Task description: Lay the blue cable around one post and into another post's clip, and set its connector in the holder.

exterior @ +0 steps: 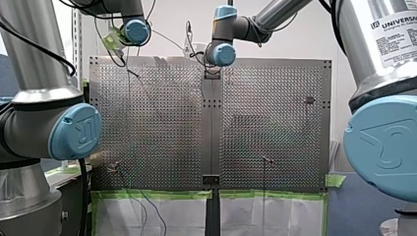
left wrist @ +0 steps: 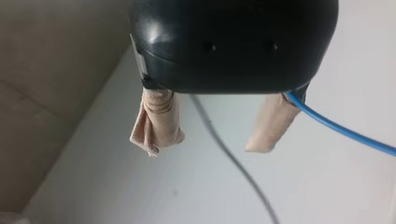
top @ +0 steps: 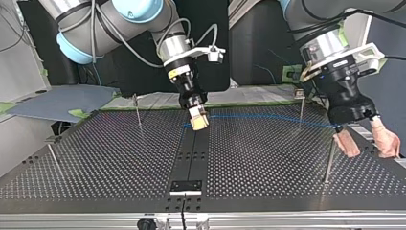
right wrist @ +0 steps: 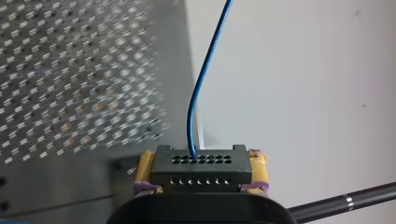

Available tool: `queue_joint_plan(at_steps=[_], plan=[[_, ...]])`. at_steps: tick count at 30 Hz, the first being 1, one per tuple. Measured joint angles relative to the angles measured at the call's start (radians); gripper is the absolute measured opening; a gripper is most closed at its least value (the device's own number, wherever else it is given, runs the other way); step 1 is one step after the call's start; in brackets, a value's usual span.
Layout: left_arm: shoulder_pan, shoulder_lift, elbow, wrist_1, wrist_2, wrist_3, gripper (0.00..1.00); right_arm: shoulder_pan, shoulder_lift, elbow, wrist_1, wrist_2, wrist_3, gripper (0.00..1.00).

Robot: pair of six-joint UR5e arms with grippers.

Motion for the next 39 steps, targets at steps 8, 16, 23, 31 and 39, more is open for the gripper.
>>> queue_joint_plan(at_steps=[8, 16, 23, 31, 39], plan=[[0.065, -0.041, 0.065, -0.065, 0.065, -0.011, 1.0, 0.016, 0.013, -0.055, -0.009, 0.0, -0.001, 0.0], [0.143, -0.11, 0.129, -0.143, 0.144, -0.021, 1.0, 0.042, 0.069, -0.119, 0.014, 0.001, -0.018, 0.0], [0.211, -0.17, 0.146, -0.211, 0.211, -0.04, 1.0, 0.054, 0.103, -0.154, 0.015, 0.005, -0.017, 0.0], [0.287, -0.217, 0.147, -0.287, 0.256, -0.044, 1.0, 0.054, 0.128, -0.172, 0.01, 0.013, -0.009, 0.0], [0.353, -0.246, 0.148, -0.313, 0.299, -0.022, 1.0, 0.048, 0.14, -0.175, 0.005, 0.02, -0.009, 0.0]])
